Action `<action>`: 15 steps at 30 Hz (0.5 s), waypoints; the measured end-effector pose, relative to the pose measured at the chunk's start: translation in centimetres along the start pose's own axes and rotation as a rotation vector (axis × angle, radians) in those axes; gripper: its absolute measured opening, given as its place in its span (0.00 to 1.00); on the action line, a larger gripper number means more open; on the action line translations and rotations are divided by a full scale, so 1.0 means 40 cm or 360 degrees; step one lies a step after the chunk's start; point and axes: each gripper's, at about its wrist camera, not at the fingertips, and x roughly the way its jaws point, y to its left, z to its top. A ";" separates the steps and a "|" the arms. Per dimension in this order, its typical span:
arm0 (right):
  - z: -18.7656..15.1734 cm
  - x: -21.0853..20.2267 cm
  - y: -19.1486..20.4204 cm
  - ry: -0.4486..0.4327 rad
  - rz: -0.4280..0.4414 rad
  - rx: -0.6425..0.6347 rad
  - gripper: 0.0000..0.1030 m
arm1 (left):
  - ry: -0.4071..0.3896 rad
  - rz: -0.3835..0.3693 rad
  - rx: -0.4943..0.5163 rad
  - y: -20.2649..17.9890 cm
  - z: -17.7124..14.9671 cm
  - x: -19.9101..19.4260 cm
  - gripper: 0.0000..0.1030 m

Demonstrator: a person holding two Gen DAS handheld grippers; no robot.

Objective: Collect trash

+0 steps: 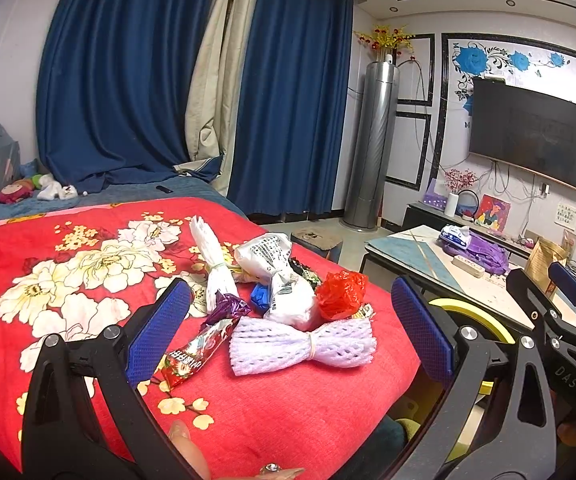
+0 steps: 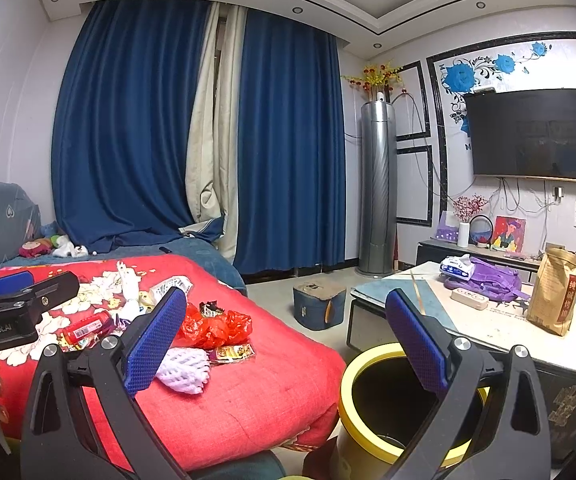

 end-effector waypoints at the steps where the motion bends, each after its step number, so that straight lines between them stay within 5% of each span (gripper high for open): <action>1: -0.002 0.000 -0.001 0.0002 0.0001 0.0000 0.94 | 0.0003 -0.0002 0.0001 0.000 0.000 0.000 0.90; 15: -0.006 0.006 0.003 0.0034 0.0031 -0.0018 0.94 | 0.0006 0.0010 -0.0006 0.010 -0.004 0.000 0.90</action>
